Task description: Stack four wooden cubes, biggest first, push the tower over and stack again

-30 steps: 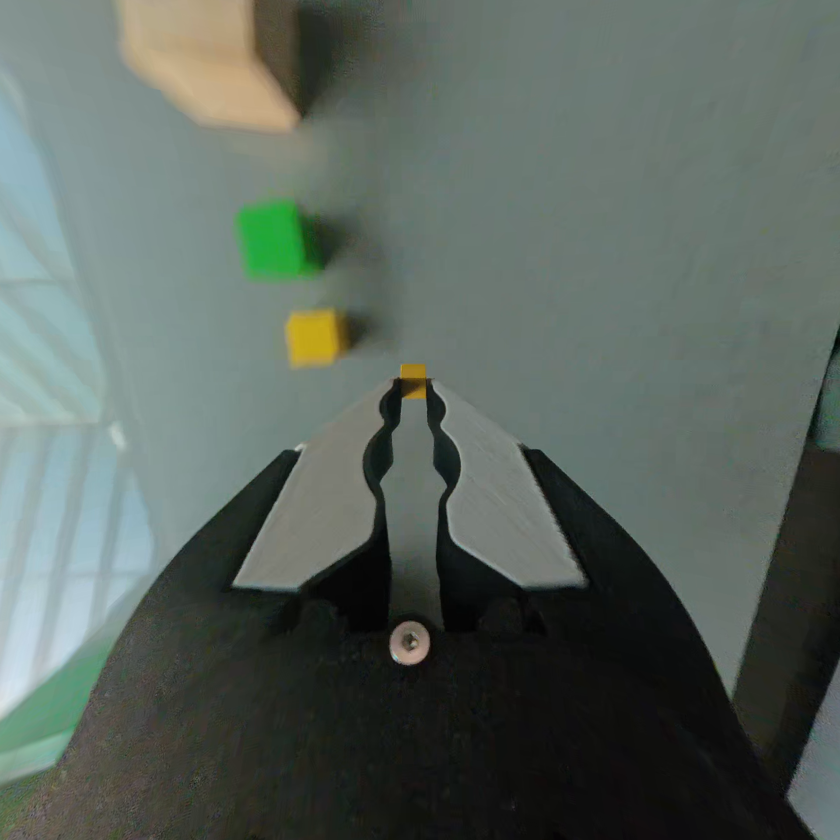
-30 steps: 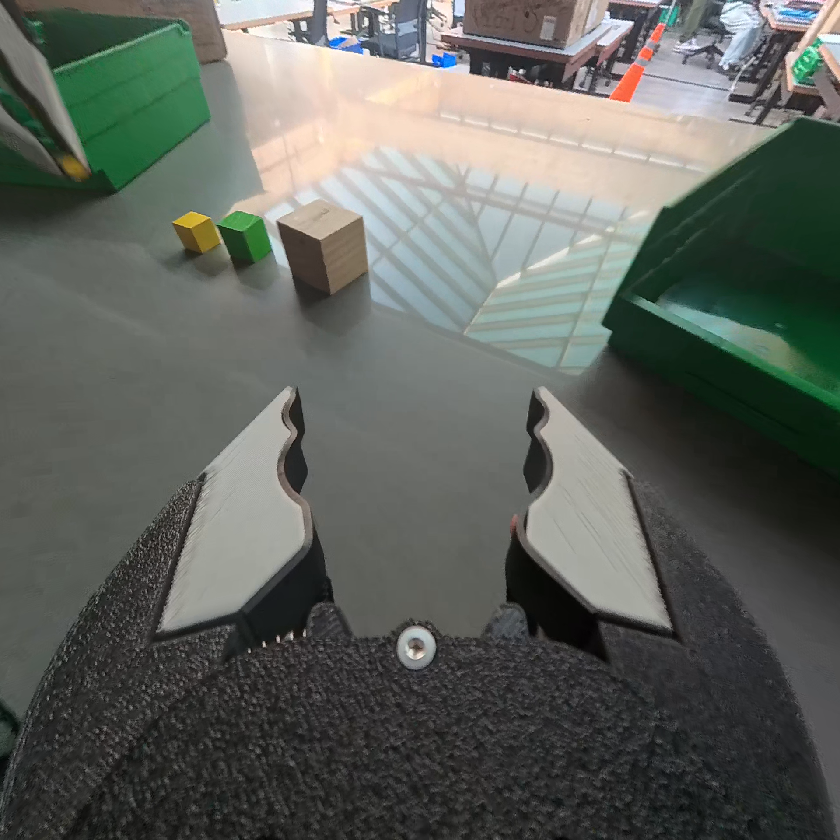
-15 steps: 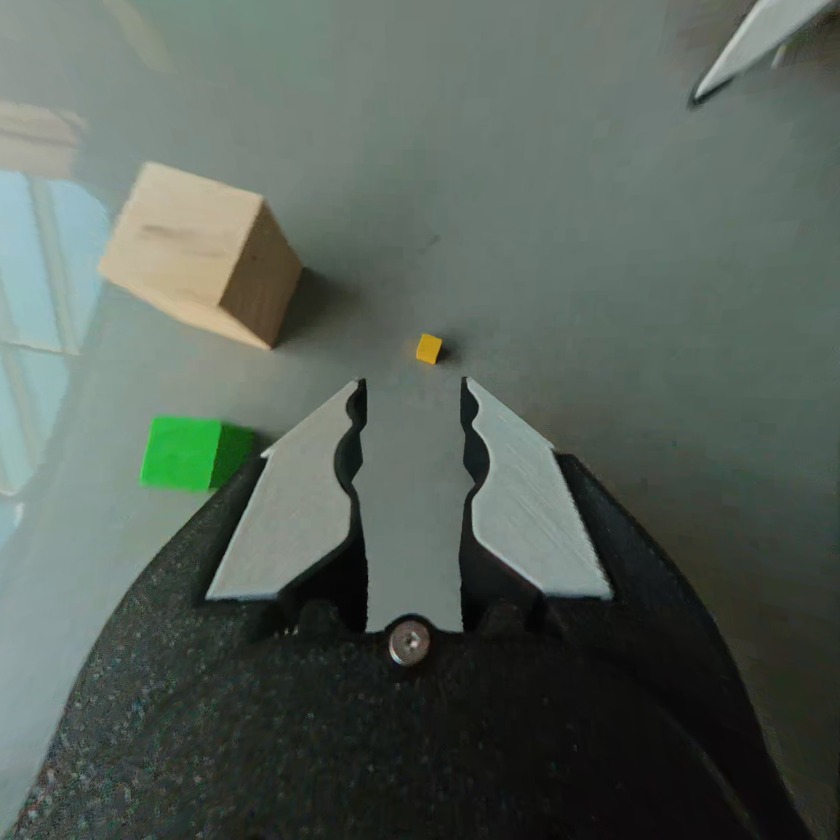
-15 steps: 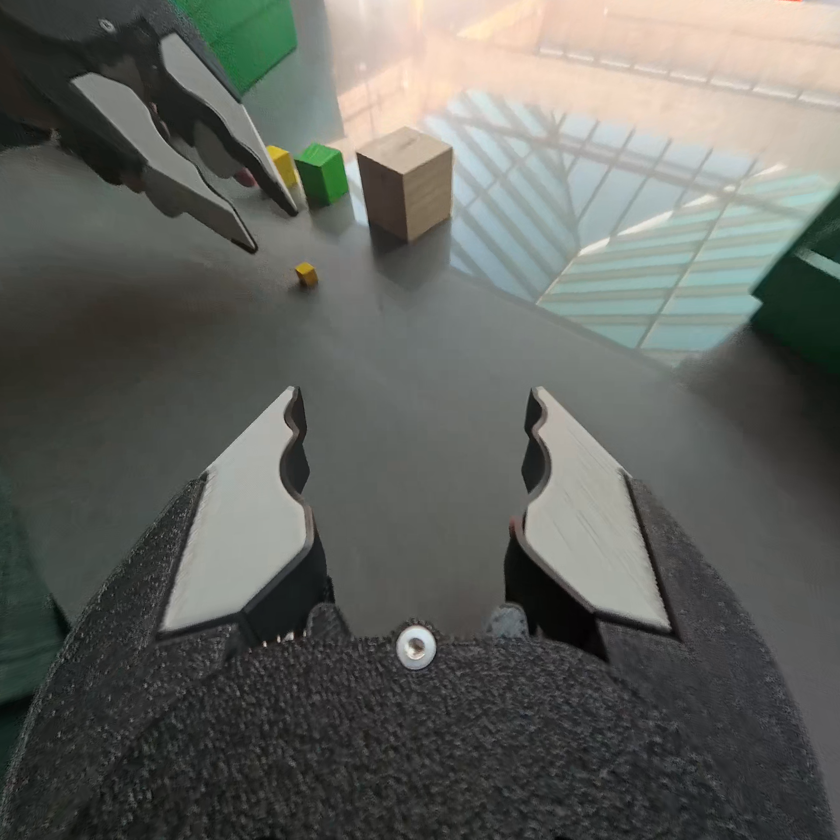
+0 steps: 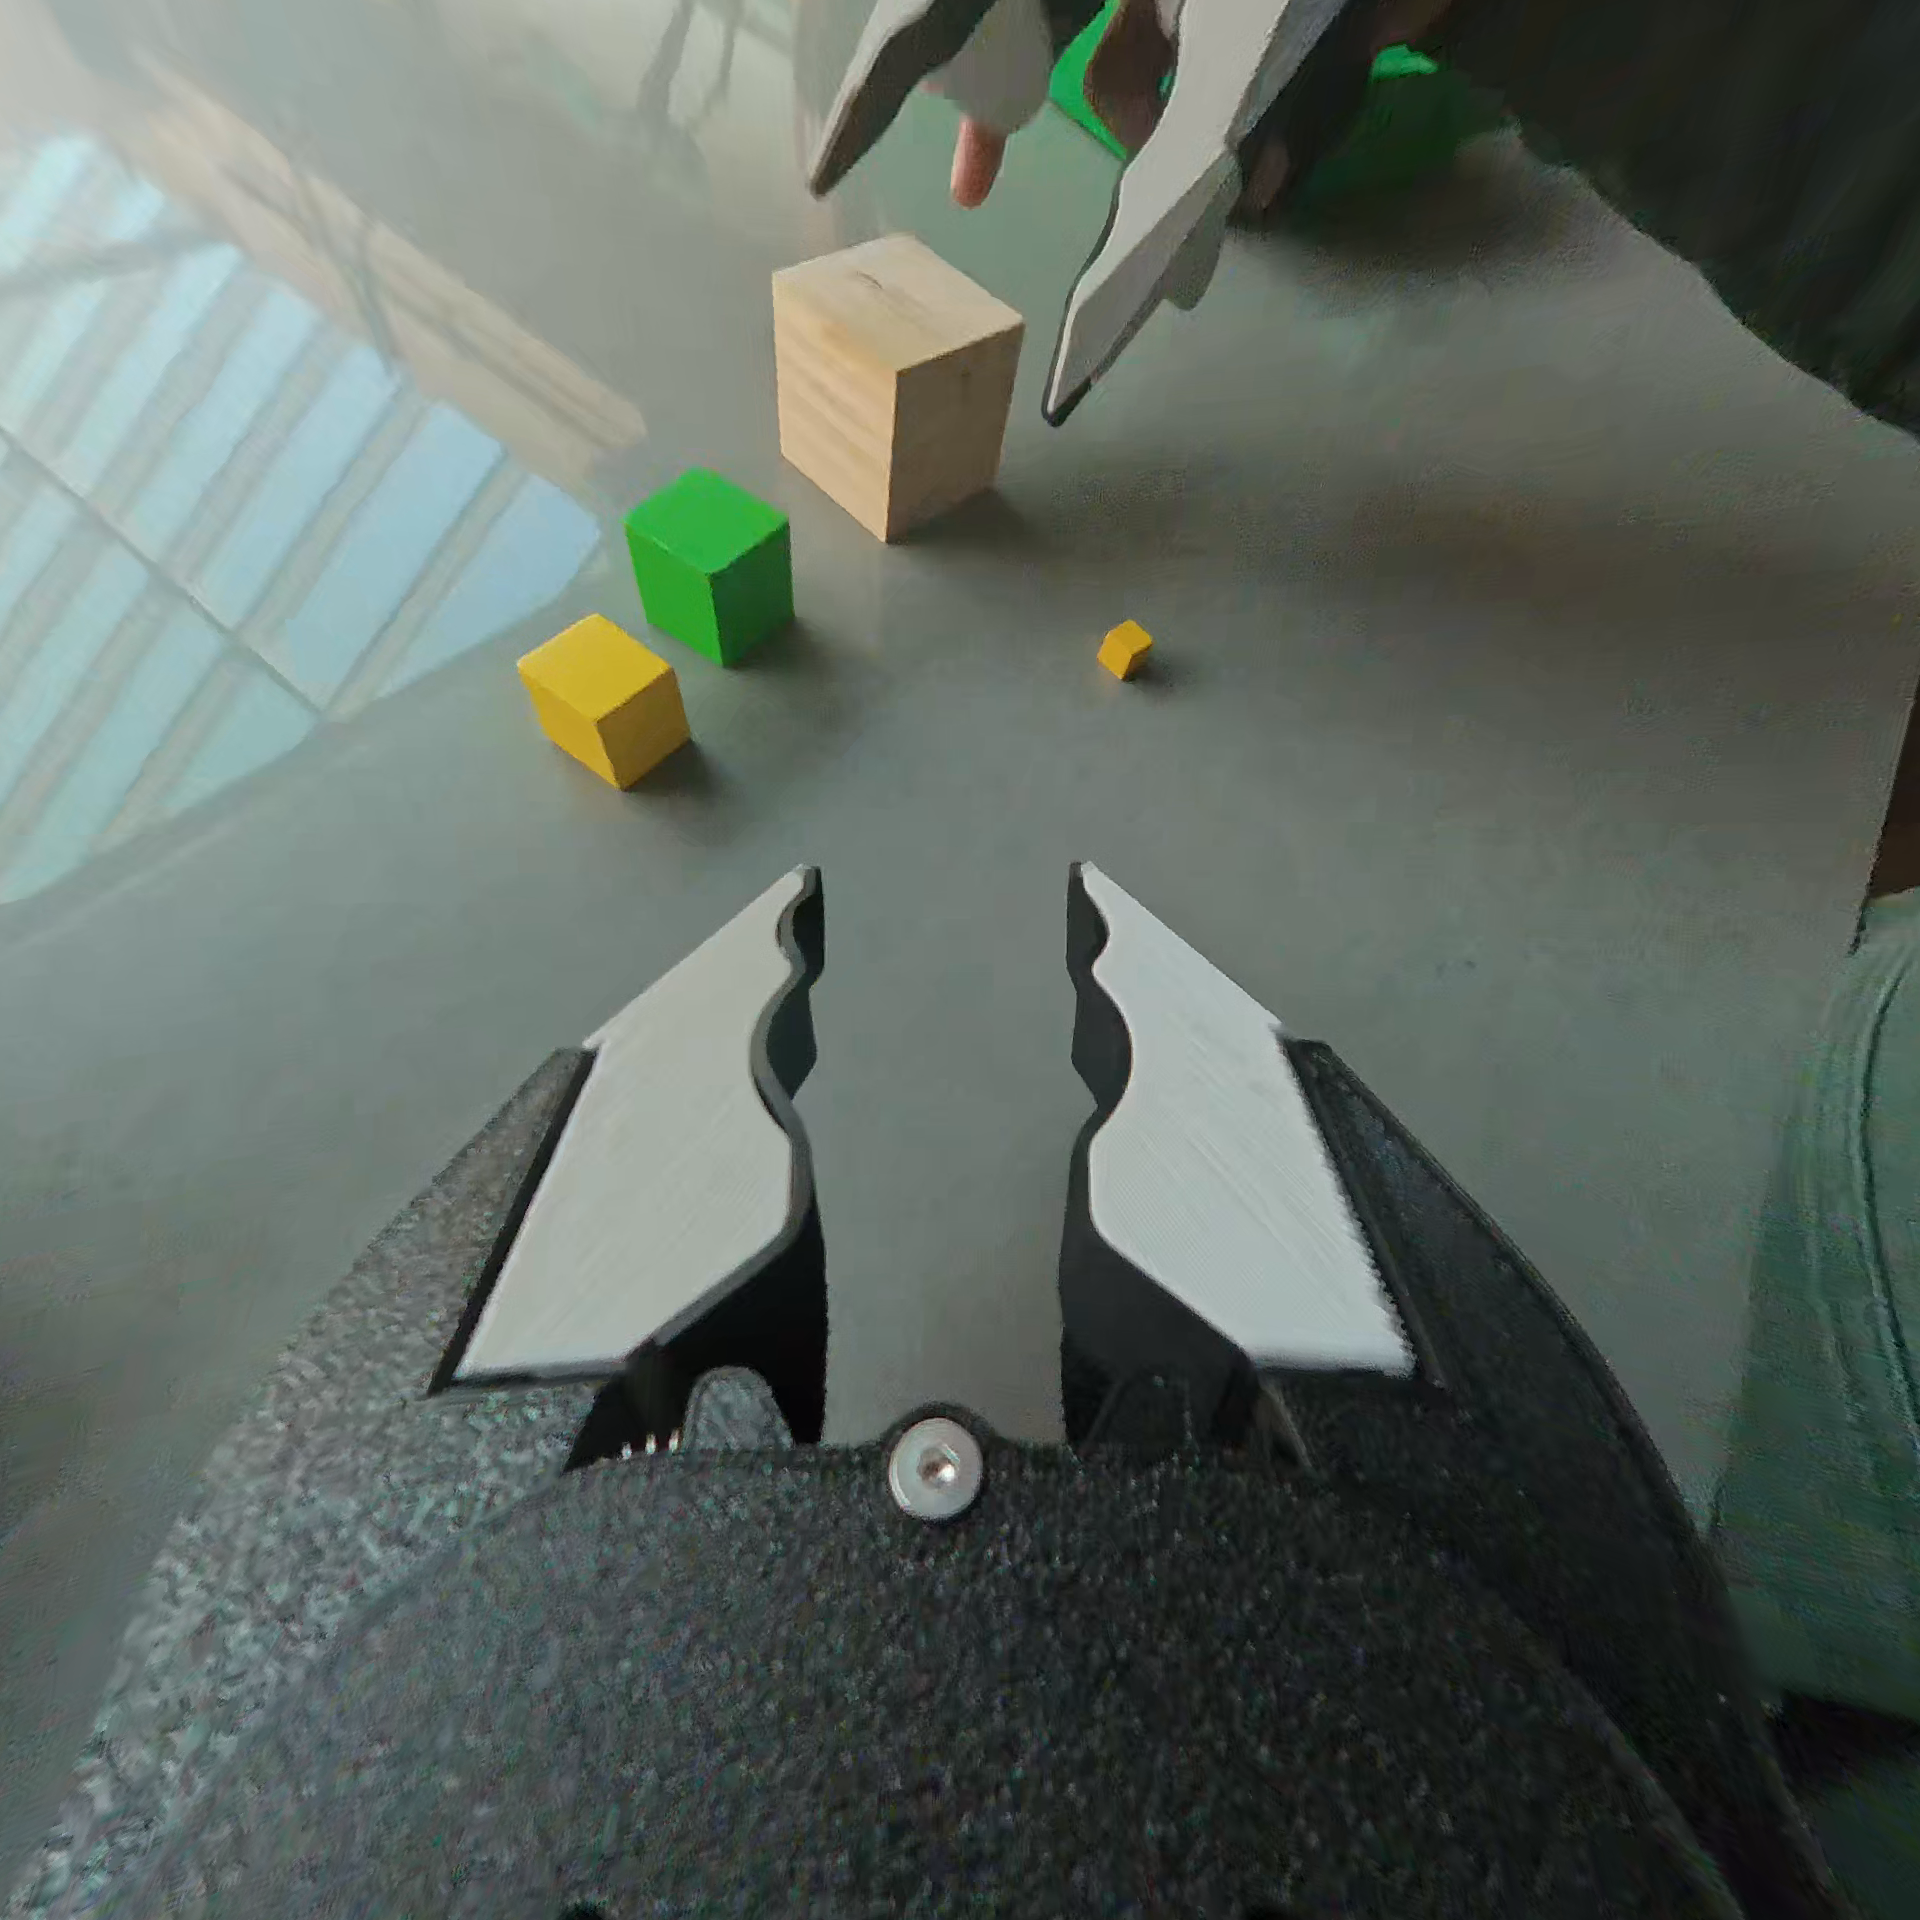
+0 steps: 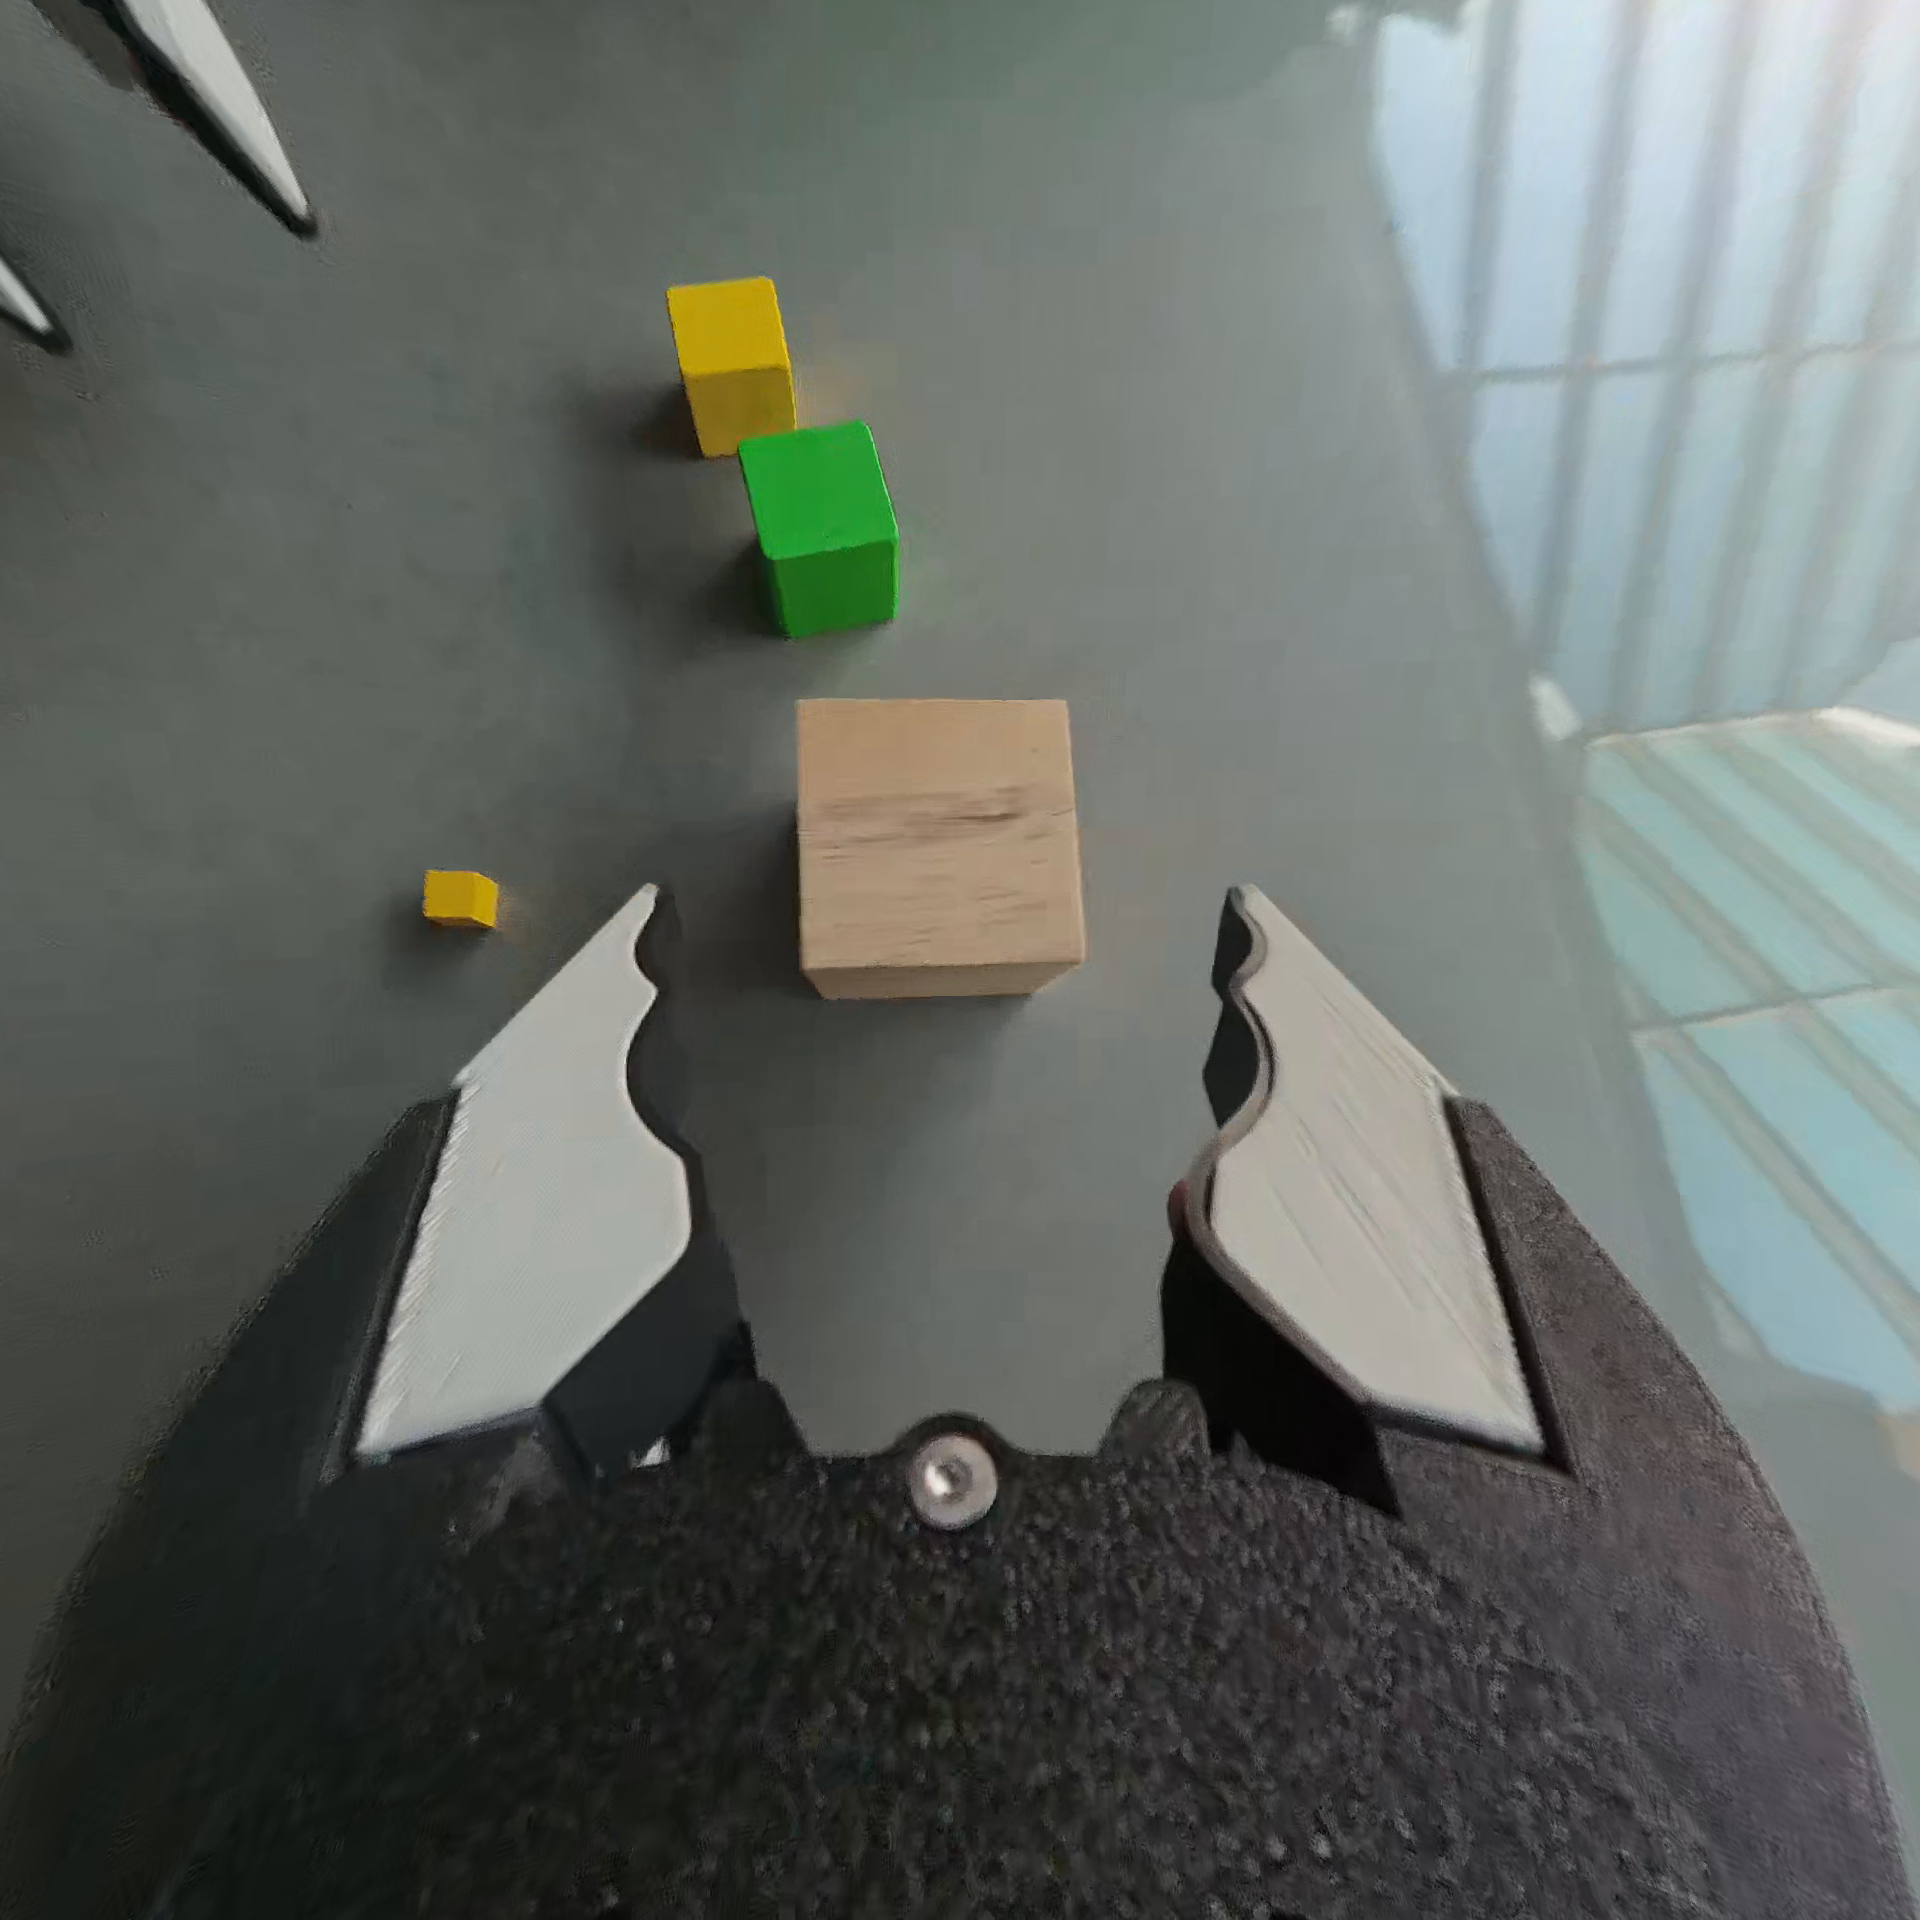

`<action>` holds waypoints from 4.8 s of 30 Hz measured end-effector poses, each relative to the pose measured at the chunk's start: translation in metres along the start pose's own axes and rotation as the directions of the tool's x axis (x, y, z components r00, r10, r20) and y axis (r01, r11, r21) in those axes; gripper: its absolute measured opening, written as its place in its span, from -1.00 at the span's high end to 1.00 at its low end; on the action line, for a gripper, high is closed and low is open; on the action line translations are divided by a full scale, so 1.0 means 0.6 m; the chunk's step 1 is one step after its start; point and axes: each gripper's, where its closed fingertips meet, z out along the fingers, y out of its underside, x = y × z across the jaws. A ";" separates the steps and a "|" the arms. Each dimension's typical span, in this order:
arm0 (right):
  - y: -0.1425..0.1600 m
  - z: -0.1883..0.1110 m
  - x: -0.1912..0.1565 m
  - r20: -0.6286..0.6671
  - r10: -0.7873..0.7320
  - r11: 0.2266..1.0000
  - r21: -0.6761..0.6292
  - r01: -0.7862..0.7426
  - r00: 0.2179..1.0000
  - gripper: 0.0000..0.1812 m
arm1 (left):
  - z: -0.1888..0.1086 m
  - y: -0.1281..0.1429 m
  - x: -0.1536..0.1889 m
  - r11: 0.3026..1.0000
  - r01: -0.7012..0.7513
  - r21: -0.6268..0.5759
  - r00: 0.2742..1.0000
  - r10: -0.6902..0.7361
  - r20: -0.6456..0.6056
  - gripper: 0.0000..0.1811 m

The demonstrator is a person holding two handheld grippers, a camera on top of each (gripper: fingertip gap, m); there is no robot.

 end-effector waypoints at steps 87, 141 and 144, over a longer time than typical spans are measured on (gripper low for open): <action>0.041 -0.082 -0.126 0.075 0.148 0.945 0.283 -0.163 0.986 0.10 | 0.239 -0.177 -0.072 0.907 -0.396 -0.141 0.875 0.327 -0.357 0.61; 0.066 -0.076 -0.189 0.096 0.220 0.924 0.299 -0.239 0.971 0.16 | 0.195 -0.223 -0.066 0.904 -0.423 -0.065 0.810 0.345 -0.473 0.71; 0.068 -0.075 -0.191 0.096 0.222 0.924 0.297 -0.241 0.970 0.16 | 0.198 -0.220 -0.067 0.906 -0.419 -0.066 0.810 0.340 -0.479 0.71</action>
